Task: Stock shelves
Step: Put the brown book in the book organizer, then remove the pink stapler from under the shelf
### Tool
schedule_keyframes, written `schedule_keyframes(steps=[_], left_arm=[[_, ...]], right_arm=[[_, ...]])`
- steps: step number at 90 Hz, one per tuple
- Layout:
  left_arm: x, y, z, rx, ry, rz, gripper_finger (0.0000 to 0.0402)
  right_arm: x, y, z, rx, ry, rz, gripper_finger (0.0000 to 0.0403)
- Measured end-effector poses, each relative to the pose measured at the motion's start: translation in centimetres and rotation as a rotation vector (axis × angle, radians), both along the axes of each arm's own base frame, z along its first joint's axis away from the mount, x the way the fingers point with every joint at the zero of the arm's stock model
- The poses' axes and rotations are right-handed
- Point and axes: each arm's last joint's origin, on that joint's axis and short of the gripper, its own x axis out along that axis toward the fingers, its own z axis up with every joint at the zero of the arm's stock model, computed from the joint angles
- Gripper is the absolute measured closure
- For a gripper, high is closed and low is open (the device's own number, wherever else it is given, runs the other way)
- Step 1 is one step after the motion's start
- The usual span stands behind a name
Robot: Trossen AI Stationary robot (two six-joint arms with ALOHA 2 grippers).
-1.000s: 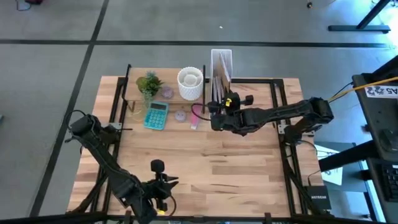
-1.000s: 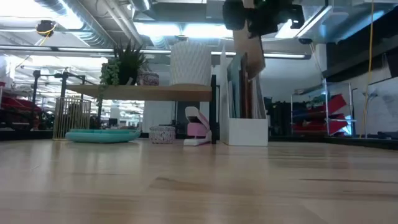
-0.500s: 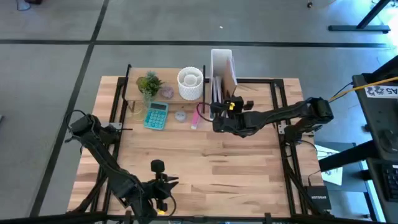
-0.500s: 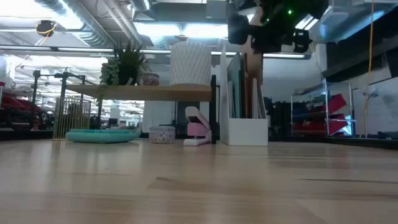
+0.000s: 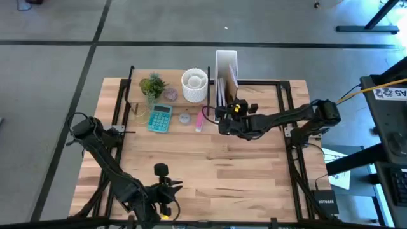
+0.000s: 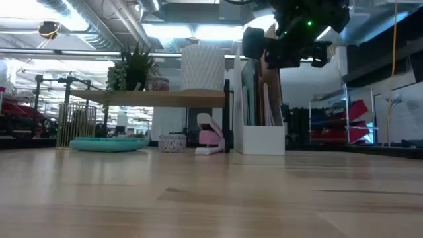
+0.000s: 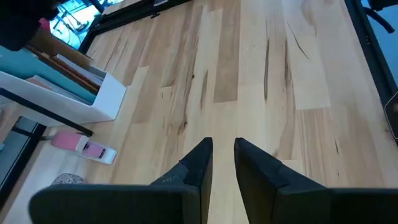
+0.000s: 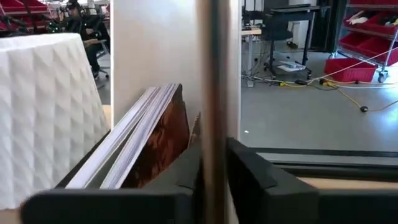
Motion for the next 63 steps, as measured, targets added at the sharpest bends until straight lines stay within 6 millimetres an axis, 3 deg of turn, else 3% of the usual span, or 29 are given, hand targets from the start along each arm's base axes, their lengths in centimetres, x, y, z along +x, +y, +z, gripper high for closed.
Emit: schedule_keyframes(steps=[20,36,48,63], left_arm=[[0.0,0.0,0.0,-0.001,-0.001,0.000,0.0351],[0.0,0.0,0.0,-0.001,-0.001,0.000,0.0351],[0.0,0.0,0.0,-0.001,0.000,0.000,0.0351],[0.0,0.0,-0.1,-0.019,-0.008,0.012,0.0351]], right_arm=[[0.0,0.0,0.0,0.009,0.005,0.009,0.0238],[0.0,0.9,0.2,-0.015,0.114,0.056,0.0202],[0.3,3.8,1.9,-0.061,0.228,0.174,0.0197],[-0.1,10.1,3.6,-0.141,0.372,0.414,0.0196]])
